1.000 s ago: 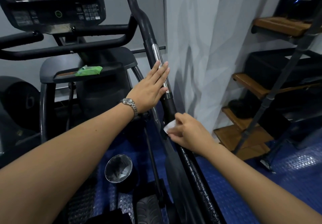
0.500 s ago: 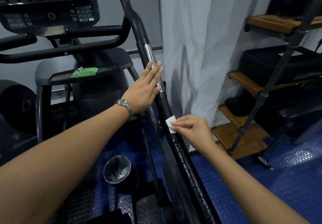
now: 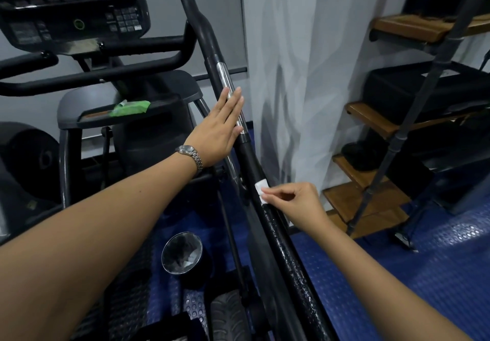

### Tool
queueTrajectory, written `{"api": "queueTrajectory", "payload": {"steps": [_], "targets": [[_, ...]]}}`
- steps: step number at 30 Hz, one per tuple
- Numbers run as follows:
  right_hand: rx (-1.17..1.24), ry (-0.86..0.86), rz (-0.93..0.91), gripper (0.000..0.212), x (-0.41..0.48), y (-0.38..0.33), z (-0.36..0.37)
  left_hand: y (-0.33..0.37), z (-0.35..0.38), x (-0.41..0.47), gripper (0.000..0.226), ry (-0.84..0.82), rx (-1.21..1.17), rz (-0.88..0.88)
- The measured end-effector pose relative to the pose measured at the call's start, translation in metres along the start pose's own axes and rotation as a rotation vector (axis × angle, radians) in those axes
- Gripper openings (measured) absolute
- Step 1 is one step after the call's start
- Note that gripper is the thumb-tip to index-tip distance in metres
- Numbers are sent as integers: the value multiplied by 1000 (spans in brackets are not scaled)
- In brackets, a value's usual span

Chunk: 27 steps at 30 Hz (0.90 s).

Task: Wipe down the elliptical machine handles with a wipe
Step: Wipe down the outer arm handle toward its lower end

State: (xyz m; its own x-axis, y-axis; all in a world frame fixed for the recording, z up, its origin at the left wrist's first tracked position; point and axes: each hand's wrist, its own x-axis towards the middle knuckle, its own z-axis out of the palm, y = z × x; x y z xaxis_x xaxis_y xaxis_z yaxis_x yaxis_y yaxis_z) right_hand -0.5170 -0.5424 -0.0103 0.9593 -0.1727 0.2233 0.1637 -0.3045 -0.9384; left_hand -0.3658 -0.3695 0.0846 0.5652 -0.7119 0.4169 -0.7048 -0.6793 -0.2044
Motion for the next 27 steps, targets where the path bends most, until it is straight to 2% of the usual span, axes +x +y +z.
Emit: {"api": "queueTrajectory", "payload": {"steps": [3,5,8,10,14,16,24,27], "targets": [[31,-73,36,11,-9,1,-9,6,1,-3,60,27,27,-28],[37,-49,16,18,-5,-2,-6,12,3,-9,59,20,4,-59],[-41,-47,-57,18,-12,-1,-3,18,9,-21,59,-3,21,11],[-101,-113,-124,17,-27,3,-9,19,12,-27,59,-26,22,59],[-288,-268,-267,37,-43,6,-23,20,12,-29,59,-35,-2,62],[-303,-359,-320,37,-43,6,-27,19,13,-28,59,-31,6,72],[-365,-482,-279,33,-34,-7,-18,18,10,-29,59,-43,15,80],[-324,-539,-268,38,-26,-13,-26,17,8,-29,59,-52,12,86]]}}
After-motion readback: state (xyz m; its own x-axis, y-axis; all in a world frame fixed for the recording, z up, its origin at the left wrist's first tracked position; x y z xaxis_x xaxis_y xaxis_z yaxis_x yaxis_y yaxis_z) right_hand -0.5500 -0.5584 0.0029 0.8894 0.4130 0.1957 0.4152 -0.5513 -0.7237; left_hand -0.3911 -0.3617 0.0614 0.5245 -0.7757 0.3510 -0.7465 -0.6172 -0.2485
